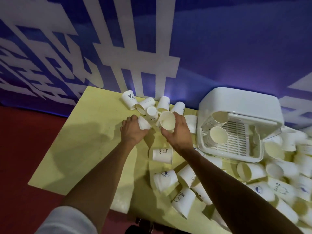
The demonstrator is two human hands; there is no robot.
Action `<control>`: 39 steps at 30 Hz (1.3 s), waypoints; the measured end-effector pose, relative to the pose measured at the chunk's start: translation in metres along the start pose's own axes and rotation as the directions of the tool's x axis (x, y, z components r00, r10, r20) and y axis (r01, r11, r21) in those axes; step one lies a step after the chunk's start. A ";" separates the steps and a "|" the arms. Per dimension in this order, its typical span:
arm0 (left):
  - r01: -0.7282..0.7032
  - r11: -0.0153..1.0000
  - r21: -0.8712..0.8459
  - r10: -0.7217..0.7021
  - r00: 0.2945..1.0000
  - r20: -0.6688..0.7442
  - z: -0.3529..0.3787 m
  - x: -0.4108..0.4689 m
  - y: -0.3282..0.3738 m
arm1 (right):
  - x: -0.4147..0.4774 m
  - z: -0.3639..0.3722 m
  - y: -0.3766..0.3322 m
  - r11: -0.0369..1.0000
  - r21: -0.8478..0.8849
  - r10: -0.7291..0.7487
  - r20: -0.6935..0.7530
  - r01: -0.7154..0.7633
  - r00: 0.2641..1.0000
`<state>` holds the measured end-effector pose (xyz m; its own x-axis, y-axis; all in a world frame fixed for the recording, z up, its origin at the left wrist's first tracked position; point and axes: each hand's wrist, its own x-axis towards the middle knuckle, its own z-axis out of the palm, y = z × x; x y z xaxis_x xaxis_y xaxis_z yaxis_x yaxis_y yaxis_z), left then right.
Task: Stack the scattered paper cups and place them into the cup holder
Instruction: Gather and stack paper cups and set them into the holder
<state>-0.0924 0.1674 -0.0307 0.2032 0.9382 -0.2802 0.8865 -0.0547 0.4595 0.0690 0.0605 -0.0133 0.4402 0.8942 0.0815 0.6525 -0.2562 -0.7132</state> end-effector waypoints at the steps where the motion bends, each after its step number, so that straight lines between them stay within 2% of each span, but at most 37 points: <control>1: -0.019 1.000 -0.016 0.019 1.000 -0.009 -0.003 -0.005 0.006 | -0.003 -0.011 0.002 1.000 0.001 0.000 -0.007 0.000 1.000; 5: -0.100 0.990 -0.096 0.103 0.994 0.033 -0.006 -0.022 0.028 | -0.015 -0.053 0.016 1.000 0.009 0.021 -0.072 -0.020 0.997; 11: -0.175 0.930 -0.323 0.220 0.969 0.110 0.008 -0.052 0.076 | -0.037 -0.119 0.057 0.993 -0.009 0.115 -0.226 -0.120 0.967; 14: -0.233 0.911 -0.341 0.298 0.943 0.151 0.021 -0.067 0.099 | -0.043 -0.144 0.078 0.992 -0.043 0.106 -0.267 -0.121 0.958; 20: -0.255 0.895 -0.366 0.349 0.911 0.218 0.042 -0.085 0.116 | -0.051 -0.152 0.105 0.987 -0.051 0.139 -0.224 -0.154 0.965; 29: -0.188 0.891 -0.413 0.319 0.906 0.276 0.052 -0.097 0.118 | -0.047 -0.130 0.118 0.961 -0.094 0.252 -0.094 -0.260 0.963; 34: -0.157 0.894 -0.419 0.295 0.911 0.288 0.058 -0.101 0.121 | -0.047 -0.131 0.117 0.971 -0.099 0.202 -0.143 -0.217 0.969; 36: -0.125 0.893 -0.433 0.271 0.916 0.295 0.060 -0.102 0.125 | -0.048 -0.135 0.113 0.984 -0.053 0.160 -0.185 -0.172 0.970; 39: -0.138 0.885 -0.444 0.285 0.915 0.284 0.063 -0.102 0.132 | -0.053 -0.142 0.105 0.971 0.098 0.229 -0.145 -0.216 0.963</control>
<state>0.0302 0.0426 0.0055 0.5567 0.7460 -0.3653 0.5724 -0.0258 0.8196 0.2015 -0.0661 0.0063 0.6623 0.7491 0.0161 0.4781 -0.4060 -0.7788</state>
